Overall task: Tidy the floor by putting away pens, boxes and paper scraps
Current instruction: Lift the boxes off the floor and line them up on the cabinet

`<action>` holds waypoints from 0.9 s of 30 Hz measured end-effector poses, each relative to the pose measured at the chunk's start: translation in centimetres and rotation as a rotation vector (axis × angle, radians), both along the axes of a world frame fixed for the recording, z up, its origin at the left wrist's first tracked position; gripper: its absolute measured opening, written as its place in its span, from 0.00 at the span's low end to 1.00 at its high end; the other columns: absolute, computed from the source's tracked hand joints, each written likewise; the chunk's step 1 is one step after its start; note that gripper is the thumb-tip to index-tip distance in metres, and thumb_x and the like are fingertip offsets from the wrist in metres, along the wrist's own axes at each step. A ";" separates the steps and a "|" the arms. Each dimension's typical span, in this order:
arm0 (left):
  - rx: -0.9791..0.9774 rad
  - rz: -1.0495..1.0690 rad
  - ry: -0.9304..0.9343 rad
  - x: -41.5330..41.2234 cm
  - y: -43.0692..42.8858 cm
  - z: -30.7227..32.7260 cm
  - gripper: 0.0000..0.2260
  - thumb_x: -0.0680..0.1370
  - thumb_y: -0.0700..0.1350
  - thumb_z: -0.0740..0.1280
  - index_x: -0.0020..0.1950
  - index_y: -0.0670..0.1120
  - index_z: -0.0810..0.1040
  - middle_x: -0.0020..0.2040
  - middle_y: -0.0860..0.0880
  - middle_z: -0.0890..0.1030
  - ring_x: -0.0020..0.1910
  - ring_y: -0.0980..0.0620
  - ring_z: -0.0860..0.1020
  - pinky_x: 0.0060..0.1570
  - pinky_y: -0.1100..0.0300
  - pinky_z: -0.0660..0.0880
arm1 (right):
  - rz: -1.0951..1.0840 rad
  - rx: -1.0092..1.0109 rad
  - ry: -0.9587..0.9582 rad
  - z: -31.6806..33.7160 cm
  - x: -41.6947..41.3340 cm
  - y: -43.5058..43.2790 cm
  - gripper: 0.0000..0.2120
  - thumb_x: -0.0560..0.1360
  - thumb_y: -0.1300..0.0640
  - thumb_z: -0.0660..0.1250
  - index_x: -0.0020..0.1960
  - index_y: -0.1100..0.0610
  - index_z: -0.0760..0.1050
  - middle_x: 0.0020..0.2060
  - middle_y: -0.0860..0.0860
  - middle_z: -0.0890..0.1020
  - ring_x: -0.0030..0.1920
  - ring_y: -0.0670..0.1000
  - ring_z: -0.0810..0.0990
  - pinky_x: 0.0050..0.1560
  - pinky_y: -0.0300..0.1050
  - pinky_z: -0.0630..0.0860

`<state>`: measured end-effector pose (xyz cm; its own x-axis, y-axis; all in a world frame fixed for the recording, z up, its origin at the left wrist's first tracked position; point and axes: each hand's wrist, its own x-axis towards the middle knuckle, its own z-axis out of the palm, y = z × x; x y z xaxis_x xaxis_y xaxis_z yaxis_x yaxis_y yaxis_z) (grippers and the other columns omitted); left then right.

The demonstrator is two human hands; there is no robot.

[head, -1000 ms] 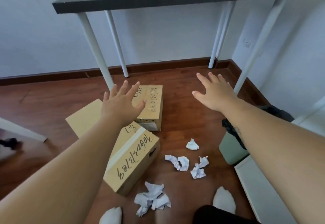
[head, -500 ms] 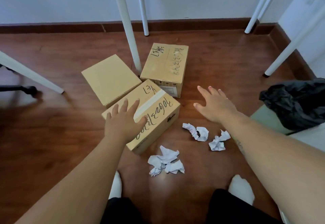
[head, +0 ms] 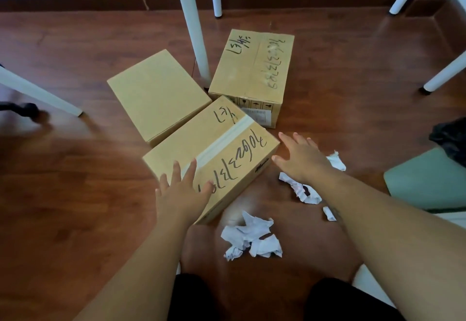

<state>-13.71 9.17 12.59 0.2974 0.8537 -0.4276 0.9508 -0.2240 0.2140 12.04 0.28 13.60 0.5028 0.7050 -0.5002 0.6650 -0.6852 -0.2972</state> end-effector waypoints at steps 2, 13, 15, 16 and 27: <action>-0.034 0.038 0.018 -0.4 0.3 -1.6 0.32 0.75 0.69 0.53 0.77 0.65 0.45 0.80 0.51 0.43 0.78 0.38 0.45 0.75 0.42 0.49 | -0.002 0.005 0.029 -1.7 -0.1 1.5 0.33 0.77 0.39 0.58 0.78 0.41 0.48 0.79 0.50 0.50 0.78 0.60 0.47 0.75 0.59 0.52; -0.210 0.541 -0.345 -0.6 0.5 -6.7 0.53 0.70 0.64 0.71 0.78 0.54 0.34 0.78 0.45 0.33 0.78 0.38 0.46 0.74 0.47 0.51 | -0.081 0.138 0.146 -7.6 -0.2 7.4 0.35 0.78 0.44 0.61 0.78 0.55 0.52 0.76 0.55 0.60 0.76 0.57 0.56 0.76 0.55 0.53; -0.228 0.618 -0.534 -0.6 0.5 -7.2 0.56 0.70 0.56 0.75 0.77 0.50 0.31 0.79 0.45 0.43 0.78 0.46 0.51 0.71 0.56 0.54 | -0.158 0.164 0.210 -8.0 0.0 8.1 0.35 0.77 0.45 0.64 0.77 0.57 0.56 0.73 0.57 0.65 0.72 0.61 0.64 0.72 0.56 0.62; -0.232 0.646 -0.602 -0.6 0.6 -7.4 0.56 0.71 0.51 0.76 0.76 0.49 0.30 0.79 0.46 0.48 0.76 0.47 0.55 0.69 0.59 0.55 | -0.185 0.177 0.234 -8.1 0.1 8.3 0.34 0.74 0.43 0.66 0.75 0.57 0.61 0.70 0.58 0.67 0.70 0.62 0.67 0.69 0.57 0.66; -0.239 0.785 -0.707 -1.2 1.5 -3.4 0.56 0.47 0.68 0.79 0.68 0.54 0.58 0.67 0.47 0.72 0.66 0.45 0.72 0.64 0.43 0.72 | -0.395 0.312 0.281 -1.3 -0.3 5.8 0.27 0.75 0.52 0.70 0.70 0.58 0.66 0.64 0.55 0.68 0.60 0.55 0.71 0.59 0.49 0.69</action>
